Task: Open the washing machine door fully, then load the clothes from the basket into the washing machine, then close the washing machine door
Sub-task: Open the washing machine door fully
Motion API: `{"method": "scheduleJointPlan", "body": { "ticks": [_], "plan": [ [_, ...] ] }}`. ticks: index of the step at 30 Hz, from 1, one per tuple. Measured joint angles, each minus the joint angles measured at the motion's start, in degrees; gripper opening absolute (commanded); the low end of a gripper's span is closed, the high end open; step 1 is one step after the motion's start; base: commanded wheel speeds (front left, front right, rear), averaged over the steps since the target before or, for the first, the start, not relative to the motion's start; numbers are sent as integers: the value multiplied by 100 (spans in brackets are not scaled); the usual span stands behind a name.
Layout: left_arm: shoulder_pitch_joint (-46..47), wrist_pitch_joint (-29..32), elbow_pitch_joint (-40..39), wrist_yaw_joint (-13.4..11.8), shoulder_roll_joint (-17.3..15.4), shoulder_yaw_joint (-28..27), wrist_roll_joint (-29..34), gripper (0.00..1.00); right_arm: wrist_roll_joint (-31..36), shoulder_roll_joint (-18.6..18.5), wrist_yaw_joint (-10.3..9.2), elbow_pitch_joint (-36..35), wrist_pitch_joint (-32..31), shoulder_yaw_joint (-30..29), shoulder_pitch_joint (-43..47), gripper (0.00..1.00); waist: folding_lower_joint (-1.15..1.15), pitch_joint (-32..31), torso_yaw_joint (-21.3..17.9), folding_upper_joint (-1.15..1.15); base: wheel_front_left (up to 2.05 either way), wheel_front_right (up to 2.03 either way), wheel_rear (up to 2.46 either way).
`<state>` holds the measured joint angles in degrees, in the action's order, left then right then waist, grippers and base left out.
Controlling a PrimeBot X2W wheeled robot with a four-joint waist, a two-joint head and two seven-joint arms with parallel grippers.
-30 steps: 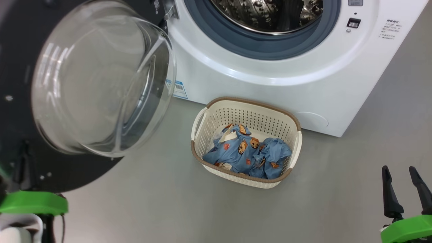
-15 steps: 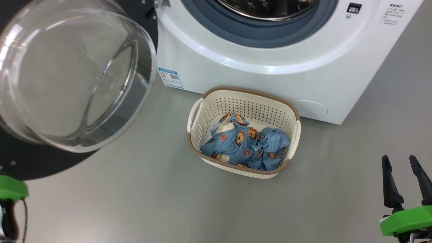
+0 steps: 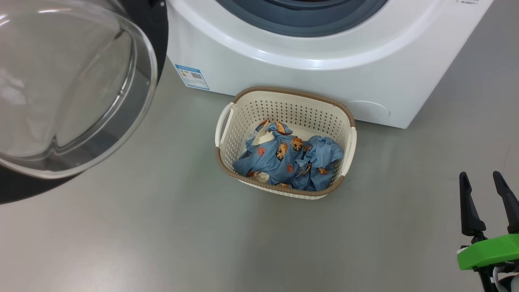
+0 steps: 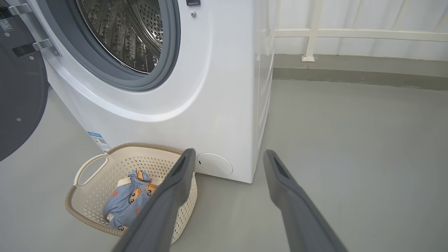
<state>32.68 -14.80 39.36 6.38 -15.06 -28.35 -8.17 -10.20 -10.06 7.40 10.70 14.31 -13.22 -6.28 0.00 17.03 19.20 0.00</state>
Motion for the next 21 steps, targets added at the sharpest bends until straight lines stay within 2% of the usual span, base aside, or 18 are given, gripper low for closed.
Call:
{"method": "scheduleJointPlan", "body": {
  "ticks": [5, 11, 21],
  "plan": [
    [141, 0, 218, 22, -132, -100, 85, 0, 3, -29, 0, 8, 0, 74, -93, 100, 0, 70, -76, 0, 0, 0, 0],
    [183, 0, 297, 71, -143, -140, 100, 0, 3, -34, 0, 23, 0, 115, -122, 100, 0, -7, -98, 0, 0, 0, 0],
    [-297, 0, -40, 96, 98, -157, 71, 0, -3, 45, 0, 92, 0, 229, -82, 100, 0, -346, -93, 0, 0, 0, 0]
  ]
}}
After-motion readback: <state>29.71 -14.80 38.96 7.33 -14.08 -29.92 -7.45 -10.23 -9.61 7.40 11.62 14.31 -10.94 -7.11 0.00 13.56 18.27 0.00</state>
